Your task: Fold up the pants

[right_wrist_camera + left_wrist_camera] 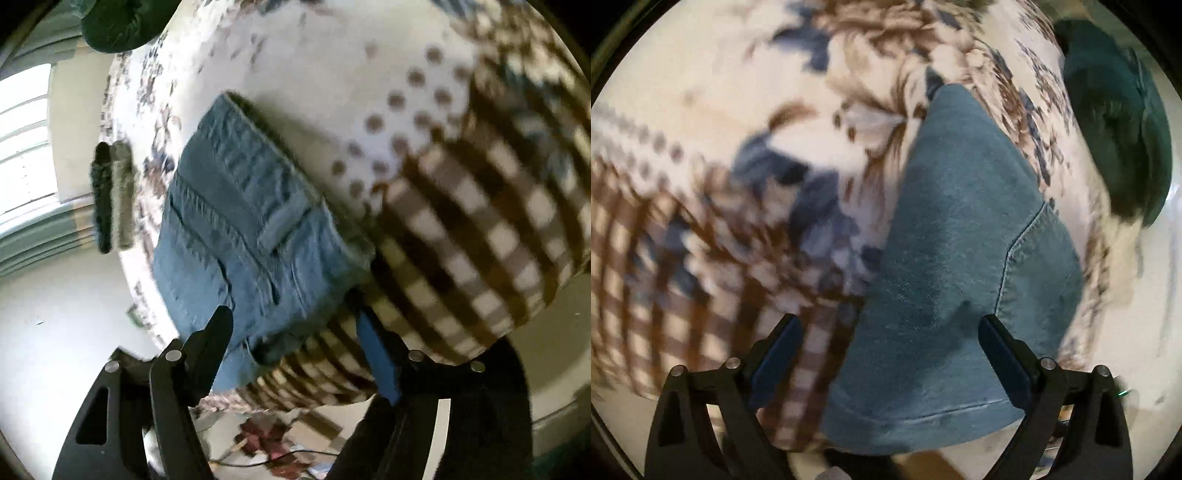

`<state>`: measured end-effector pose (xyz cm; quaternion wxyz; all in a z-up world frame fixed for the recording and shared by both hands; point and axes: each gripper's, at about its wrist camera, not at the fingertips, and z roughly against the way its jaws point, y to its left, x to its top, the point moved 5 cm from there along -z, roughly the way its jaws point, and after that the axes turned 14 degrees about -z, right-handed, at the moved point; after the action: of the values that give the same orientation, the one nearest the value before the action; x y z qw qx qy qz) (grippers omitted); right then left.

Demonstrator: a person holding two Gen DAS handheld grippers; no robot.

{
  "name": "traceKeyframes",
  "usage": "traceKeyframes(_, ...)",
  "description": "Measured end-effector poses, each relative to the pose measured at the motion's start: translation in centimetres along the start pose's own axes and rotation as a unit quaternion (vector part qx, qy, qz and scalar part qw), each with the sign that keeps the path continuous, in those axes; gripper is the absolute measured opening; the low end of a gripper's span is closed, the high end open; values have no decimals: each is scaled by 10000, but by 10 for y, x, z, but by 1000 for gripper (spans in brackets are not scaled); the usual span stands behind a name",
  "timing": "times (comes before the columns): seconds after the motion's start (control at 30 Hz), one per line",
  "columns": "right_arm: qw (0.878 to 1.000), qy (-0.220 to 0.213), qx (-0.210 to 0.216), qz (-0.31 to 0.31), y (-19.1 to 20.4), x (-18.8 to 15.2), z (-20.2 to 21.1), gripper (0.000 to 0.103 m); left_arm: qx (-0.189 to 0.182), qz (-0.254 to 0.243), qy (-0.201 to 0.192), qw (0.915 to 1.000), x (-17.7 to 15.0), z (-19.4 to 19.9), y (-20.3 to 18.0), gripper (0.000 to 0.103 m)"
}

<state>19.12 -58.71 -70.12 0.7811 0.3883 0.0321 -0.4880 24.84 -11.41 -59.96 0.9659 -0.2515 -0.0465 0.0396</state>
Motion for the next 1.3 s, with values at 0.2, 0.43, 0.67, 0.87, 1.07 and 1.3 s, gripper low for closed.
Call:
traceKeyframes(0.2,9959,464,685,-360,-10,0,-57,72,-249,202,-154,9994,-3,-19,8,98)
traceKeyframes(0.43,9832,123,1584,-900,-4,0,-84,75,-316,-28,-212,9993,-1,-26,2,98)
traceKeyframes(0.67,9856,17,1562,-646,13,0,-97,77,-586,139,-411,9973,1,-24,10,98)
traceKeyframes(0.87,9892,-312,1274,-662,19,-8,-100,57,-557,-193,-757,9954,3,-16,-3,48)
traceKeyframes(1.07,9910,-534,1105,-542,36,-29,-87,38,-680,-226,-1083,9915,6,6,-13,19)
traceKeyframes(1.3,9909,-623,1133,-380,81,-46,-58,32,-773,-165,-1290,9885,23,47,-39,16)
